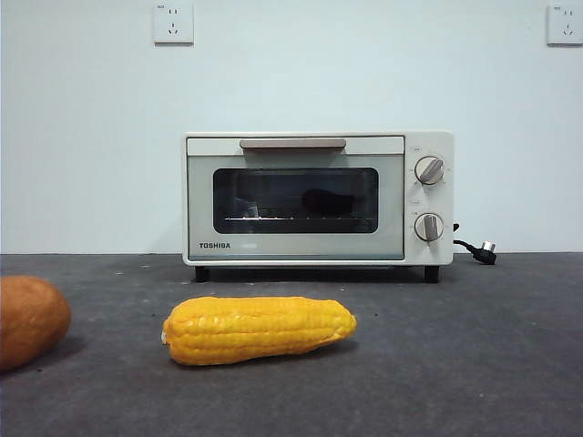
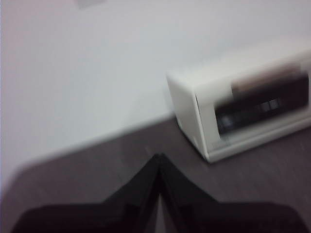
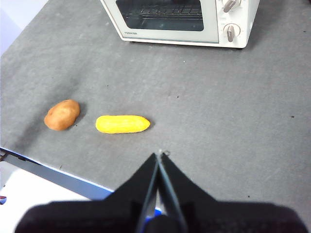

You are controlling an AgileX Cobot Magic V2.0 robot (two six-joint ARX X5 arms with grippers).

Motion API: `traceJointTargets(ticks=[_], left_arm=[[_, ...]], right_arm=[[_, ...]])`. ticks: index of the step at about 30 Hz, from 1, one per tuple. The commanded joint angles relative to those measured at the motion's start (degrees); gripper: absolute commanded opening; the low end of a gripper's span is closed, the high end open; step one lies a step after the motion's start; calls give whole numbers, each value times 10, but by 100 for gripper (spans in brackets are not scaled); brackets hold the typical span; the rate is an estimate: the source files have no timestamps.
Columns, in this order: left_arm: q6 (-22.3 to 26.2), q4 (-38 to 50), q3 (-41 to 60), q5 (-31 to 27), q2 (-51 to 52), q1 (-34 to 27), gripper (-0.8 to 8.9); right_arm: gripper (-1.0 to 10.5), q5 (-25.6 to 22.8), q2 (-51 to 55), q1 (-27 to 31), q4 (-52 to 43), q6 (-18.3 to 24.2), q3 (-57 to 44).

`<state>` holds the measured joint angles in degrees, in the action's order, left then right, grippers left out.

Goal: Take the eggplant from the table,put the eggplant in the oven

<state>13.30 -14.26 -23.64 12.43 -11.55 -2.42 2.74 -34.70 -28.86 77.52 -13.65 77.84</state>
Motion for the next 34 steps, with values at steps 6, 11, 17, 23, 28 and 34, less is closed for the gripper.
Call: traceJointTargets(ticks=[6,11,17,23,28,34], left_arm=[[-63,19,135,-5,83,-2,-4],[-86,21,180,-7,113,-2,-4],[-112,17,212,-26,113,9,-4],[-128,21,222,-35,113,24,-4],[-132,21,222,-33,113,27,-3],[-133,21,221,-31,108,27,-4]], right_arm=[[1,-3,0,0,13,4,0],[1,-3,0,0,13,4,0],[1,-3,0,0,13,4,0],[1,-3,0,0,13,4,0],[1,-3,0,0,13,4,0],[1,-3,0,0,13,4,0]])
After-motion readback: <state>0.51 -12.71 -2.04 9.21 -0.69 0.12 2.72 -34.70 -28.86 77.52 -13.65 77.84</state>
